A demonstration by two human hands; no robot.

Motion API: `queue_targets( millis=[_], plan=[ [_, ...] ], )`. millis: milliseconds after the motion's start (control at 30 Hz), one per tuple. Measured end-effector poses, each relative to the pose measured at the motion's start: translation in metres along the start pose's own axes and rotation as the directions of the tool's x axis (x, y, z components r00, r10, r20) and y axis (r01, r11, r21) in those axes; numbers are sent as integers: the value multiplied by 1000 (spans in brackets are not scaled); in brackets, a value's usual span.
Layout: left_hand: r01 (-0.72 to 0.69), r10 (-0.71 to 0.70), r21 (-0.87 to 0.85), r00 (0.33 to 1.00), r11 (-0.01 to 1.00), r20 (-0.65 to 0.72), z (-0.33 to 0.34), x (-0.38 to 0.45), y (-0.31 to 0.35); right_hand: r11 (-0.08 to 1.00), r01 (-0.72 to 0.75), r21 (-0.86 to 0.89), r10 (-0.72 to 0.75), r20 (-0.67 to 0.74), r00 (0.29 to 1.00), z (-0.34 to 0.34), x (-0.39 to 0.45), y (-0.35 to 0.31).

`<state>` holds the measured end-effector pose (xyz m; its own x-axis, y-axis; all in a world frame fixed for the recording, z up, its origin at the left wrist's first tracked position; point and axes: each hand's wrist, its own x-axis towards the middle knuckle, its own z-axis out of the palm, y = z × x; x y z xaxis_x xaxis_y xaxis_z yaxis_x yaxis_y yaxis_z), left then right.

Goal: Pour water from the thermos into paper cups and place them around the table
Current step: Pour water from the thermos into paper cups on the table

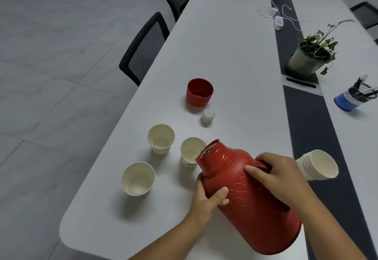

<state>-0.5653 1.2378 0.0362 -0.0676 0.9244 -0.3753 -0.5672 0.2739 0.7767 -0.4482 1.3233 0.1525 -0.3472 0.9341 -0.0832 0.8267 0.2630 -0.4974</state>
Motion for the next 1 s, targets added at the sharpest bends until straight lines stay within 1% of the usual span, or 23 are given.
queue_targets(
  millis=[433,667,733,800,900,1000],
  plan=[
    [2,-2,13,1000,1000,3,-1,1,4,999,15,31,-15,2,1000,1,0,2],
    [-29,27,81,999,996,17,0,1,12,991,28,131,-24,-28,999,1,-2,9],
    [-66,64,135,998,989,20,1,0,16,983,42,181,-32,-56,998,0,-7,15],
    [-125,126,230,992,965,10,4,0,23,970,67,235,-43,-104,994,-1,-12,23],
    [-211,215,364,976,907,29,9,2,33,940,104,324,-49,-171,984,-3,-16,33],
    [-254,246,485,966,837,82,13,7,43,913,141,382,-47,-245,968,-3,-19,43]
  ],
)
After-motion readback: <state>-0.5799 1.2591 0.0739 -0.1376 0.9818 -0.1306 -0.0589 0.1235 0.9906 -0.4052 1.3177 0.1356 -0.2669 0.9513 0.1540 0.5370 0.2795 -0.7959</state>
